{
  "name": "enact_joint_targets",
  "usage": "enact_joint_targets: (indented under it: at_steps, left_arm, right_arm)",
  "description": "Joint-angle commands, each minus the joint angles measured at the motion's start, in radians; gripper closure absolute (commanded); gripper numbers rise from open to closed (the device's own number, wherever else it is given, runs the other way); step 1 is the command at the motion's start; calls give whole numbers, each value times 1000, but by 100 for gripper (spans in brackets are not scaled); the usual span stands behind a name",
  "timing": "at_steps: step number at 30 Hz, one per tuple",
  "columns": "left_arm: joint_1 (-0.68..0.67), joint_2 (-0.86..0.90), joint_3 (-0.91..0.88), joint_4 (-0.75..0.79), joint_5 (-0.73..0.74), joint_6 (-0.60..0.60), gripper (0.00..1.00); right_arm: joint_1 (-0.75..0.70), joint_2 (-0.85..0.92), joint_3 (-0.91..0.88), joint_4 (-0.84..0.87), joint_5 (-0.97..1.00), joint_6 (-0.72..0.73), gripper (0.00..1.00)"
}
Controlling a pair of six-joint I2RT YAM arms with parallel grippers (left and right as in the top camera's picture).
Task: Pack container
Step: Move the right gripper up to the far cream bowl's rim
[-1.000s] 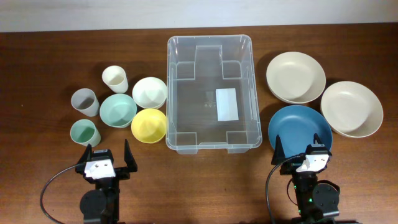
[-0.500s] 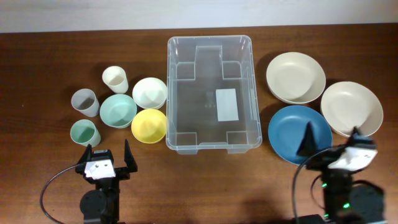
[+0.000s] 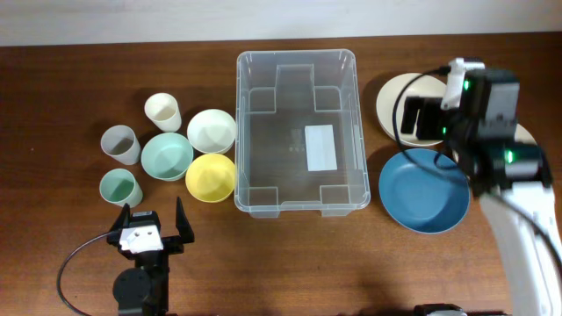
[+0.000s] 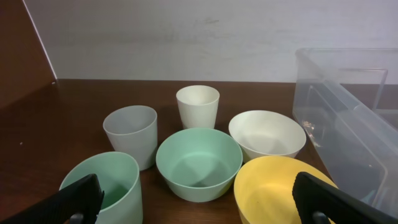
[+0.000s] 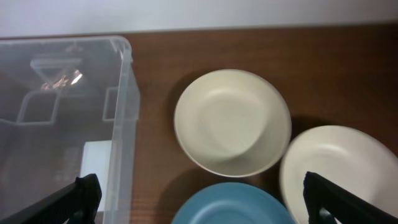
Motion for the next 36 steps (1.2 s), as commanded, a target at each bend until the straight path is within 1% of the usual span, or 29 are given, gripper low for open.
enact_joint_targets:
  at_steps: [1,5,11,13,16,23,29,36]
  left_arm:
    - [-4,-8,-6,2,3,15,0]
    - [-4,-8,-6,2,3,15,0]
    - [-4,-8,-5,2,3,15,0]
    - [-4,-8,-5,2,3,15,0]
    - [-4,-8,-5,2,3,15,0]
    - [-4,-8,-6,2,3,15,0]
    - [-4,-8,-6,2,3,15,0]
    - [-4,-8,-6,2,3,15,0]
  right_arm:
    - [-72,77,80,-11,-134,5,1]
    - [-140,100,82,-3,-133,3,1]
    - [-245,120,82,28,-135,-129,1]
    - [-271,154,82,50,-135,-203,1]
    - [-290,211,82,85,-133,-270,1]
    - [-356,349,82,224,-134,-274,1]
    - [-358,470,82,312,-139,-285,1]
    - [-357,616,82,446,-236,-299,1]
